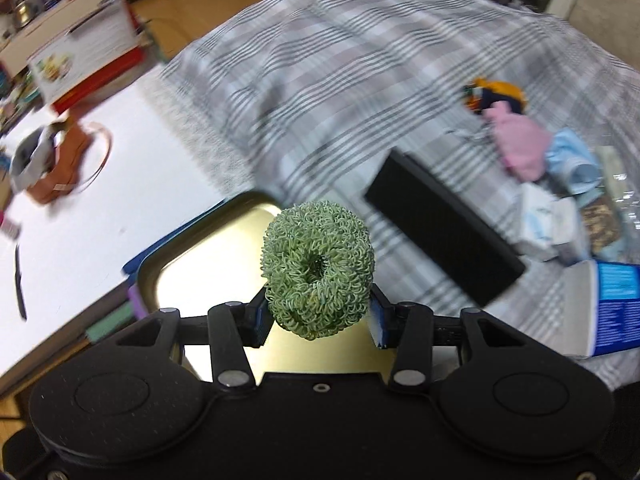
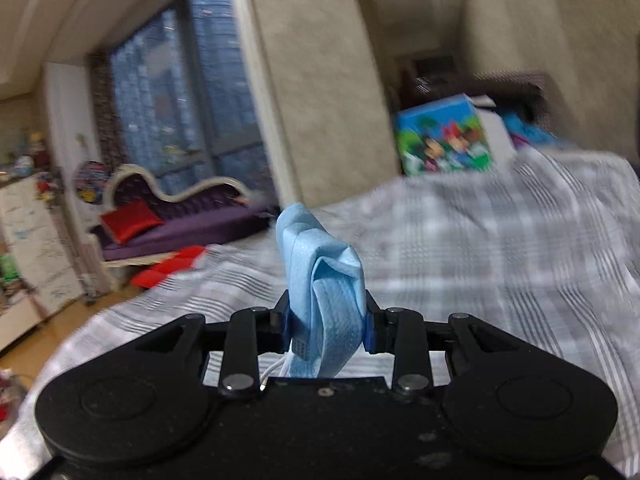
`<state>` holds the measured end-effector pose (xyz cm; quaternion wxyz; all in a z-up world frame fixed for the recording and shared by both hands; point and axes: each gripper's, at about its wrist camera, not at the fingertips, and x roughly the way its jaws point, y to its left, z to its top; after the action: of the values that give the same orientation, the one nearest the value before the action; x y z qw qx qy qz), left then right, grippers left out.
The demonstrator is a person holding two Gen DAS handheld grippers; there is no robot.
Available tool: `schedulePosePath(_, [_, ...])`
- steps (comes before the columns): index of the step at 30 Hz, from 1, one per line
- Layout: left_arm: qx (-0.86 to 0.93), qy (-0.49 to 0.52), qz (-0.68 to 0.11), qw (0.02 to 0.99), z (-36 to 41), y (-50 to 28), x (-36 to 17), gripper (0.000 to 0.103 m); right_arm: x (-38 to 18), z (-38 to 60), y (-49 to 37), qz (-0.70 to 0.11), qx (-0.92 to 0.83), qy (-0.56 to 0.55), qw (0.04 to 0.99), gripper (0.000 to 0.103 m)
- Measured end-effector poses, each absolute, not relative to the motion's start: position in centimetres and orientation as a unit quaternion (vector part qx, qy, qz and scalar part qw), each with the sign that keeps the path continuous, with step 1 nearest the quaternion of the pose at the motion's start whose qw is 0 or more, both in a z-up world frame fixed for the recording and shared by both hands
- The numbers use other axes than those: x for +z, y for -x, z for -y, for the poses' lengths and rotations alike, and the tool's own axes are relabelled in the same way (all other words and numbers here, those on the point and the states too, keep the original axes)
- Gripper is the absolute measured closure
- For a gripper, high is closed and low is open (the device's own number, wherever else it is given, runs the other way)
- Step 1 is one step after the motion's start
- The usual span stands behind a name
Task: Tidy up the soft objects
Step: 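Carry the scrubber and mask over the gold tray and release both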
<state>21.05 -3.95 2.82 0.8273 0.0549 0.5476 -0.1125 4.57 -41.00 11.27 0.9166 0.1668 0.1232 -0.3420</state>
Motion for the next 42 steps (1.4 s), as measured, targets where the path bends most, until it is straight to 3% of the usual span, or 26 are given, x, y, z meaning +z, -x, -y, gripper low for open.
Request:
schedulePosePath(6, [-0.072, -0.058, -0.554, 0.828, 1.5, -20.5, 0.5, 0.057, 17.7, 38.3, -3.6, -0.128, -0.252, -0.137, 0.949, 0.069])
schedulePosePath(11, [-0.052, -0.05, -0.563, 0.823, 0.0, -19.7, -1.2, 0.057, 18.8, 34.9, -5.0, -0.221, -0.13, -0.16, 0.953, 0.069])
schedulePosePath(24, [-0.038, 0.001, -0.594, 0.803, -3.0, -19.5, -4.0, 0.057, 5.0, 20.8, -11.2, -0.49, 0.045, -0.17, 0.854, 0.069])
schedulePosePath(31, [-0.033, 0.018, -0.602, 0.798, -3.7, -19.6, -4.9, 0.056, 1.3, 14.7, -11.6, -0.532, 0.039, -0.121, 0.837, 0.069])
schedulePosePath(42, [-0.021, 0.023, -0.596, 0.802, -4.0, -20.0, -4.9, 0.055, -0.2, 13.3, -13.4, -0.547, 0.045, -0.082, 0.832, 0.069])
